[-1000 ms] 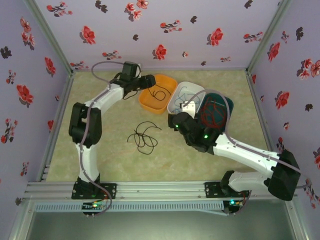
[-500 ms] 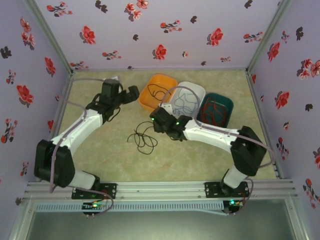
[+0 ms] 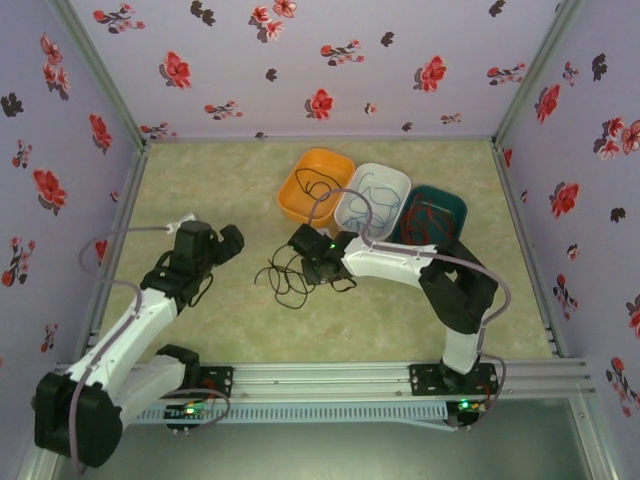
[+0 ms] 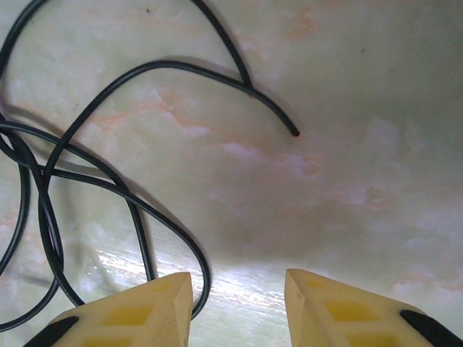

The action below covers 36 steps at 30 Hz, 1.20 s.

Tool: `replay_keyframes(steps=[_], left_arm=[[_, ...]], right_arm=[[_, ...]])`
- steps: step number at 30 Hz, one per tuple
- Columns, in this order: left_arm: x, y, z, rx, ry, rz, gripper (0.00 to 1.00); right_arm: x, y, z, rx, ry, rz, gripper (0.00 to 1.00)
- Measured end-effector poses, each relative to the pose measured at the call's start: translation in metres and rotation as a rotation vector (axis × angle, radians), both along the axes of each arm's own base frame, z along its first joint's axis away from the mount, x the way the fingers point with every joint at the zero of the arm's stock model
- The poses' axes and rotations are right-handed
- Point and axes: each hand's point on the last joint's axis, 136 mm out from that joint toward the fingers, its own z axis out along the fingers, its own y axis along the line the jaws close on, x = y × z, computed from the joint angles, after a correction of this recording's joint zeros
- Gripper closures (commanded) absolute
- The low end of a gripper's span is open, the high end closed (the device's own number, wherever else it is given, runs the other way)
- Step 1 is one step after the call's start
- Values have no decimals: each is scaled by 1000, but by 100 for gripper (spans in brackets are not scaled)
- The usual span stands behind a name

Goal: Untangle the cables

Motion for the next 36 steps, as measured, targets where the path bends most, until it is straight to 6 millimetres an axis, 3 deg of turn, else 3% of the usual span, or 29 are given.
replay_keyframes(steps=[5,13,23,31,36], left_arm=[[-15,10,-9,-6,13,34,0],[-16,12,-14,-11,25,53,0],[-15,12,-21,0,53,54,0],[-15,12,-23,2,61,54,0],[-15,12,-23,0,61,56,0]], right_arm=[[-6,9,-8,-26,22,24,64],[-7,19,-19,-72,41,34,66],[-10,8,-30,-135,61,16,72],[-16,4,-31,-160,59,33,91],[-29,-24,-32,-253,86,49,84]])
